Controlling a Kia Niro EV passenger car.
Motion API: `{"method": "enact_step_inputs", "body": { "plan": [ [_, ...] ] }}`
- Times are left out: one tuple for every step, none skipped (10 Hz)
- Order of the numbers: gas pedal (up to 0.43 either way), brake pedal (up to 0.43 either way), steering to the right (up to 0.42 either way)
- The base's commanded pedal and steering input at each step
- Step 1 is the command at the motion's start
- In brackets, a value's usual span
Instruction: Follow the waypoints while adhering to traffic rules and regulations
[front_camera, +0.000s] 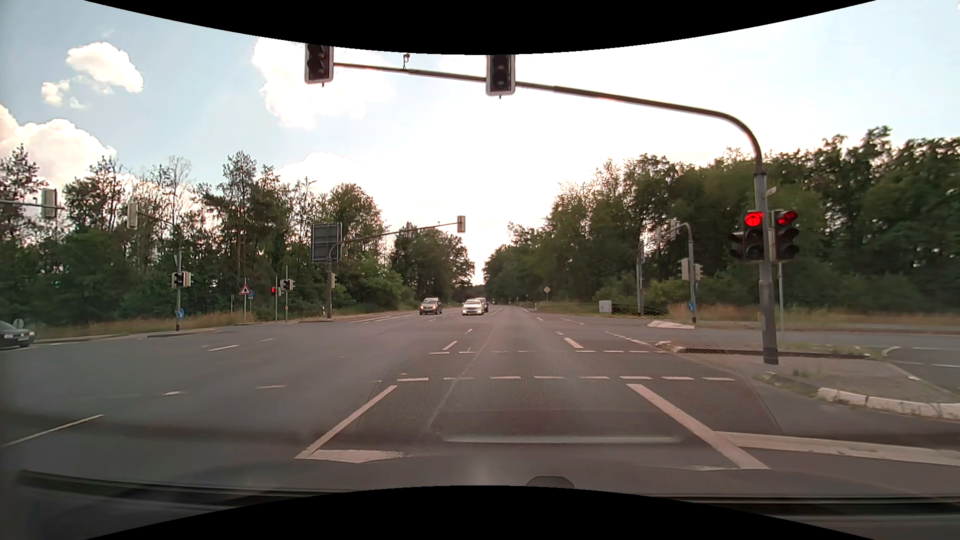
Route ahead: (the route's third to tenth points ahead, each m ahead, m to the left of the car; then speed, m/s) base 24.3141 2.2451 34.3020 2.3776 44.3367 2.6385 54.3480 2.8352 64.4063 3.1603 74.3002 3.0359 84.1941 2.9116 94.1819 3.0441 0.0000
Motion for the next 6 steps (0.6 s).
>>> {"method": "enact_step_inputs", "body": {
  "plan": [
    [0.0, 0.305, -0.008],
    [0.0, 0.305, -0.008],
    [0.0, 0.311, -0.008],
    [0.0, 0.305, -0.008],
    [0.0, 0.311, -0.008],
    [0.0, 0.311, -0.008]
  ]
}}
